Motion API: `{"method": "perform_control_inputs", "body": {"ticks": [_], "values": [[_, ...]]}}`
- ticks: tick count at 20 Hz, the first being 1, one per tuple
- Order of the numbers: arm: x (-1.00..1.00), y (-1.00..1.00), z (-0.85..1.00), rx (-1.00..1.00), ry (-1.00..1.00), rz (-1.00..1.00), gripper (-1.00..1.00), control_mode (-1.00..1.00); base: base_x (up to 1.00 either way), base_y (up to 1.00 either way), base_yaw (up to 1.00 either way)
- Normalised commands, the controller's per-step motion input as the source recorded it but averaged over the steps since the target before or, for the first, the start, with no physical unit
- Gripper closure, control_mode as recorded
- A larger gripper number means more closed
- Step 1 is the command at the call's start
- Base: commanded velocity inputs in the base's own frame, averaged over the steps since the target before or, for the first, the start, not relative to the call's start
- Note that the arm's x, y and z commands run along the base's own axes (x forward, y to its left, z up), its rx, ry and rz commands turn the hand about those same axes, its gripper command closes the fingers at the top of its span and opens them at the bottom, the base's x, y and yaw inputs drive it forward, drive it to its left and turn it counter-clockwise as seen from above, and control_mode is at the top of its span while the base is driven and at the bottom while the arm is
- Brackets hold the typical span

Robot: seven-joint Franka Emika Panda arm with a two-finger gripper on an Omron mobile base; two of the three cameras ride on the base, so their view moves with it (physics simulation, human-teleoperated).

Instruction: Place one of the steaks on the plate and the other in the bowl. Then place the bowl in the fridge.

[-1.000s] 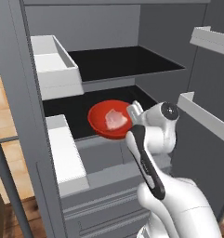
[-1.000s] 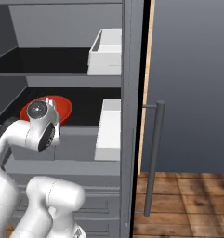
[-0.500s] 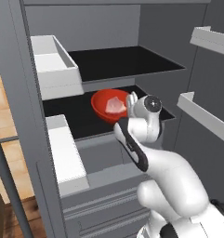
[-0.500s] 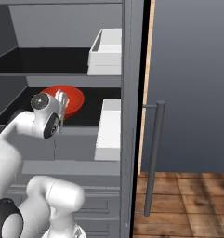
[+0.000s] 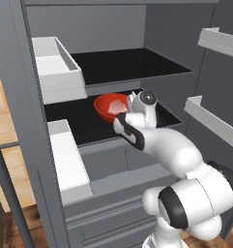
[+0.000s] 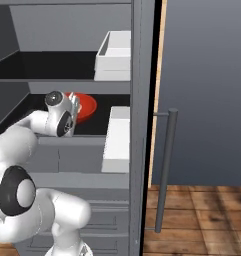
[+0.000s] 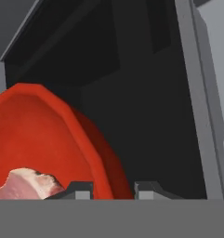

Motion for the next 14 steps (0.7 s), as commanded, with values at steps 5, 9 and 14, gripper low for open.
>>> {"method": "perform_control_inputs", "body": {"ticks": [5,9,14], "values": [[0.31,0.00,-0.17,-0.05,-0.02,0.00,1.00,-1.00,0.00,0.00,0.00],[0.19,0.00,-0.09,-0.01,0.00,0.00,1.00,-1.00,0.00,0.00,0.00],[0.17,0.00,-0.06,0.00,0.07,0.00,1.00,-1.00,0.00,0.00,0.00]]}}
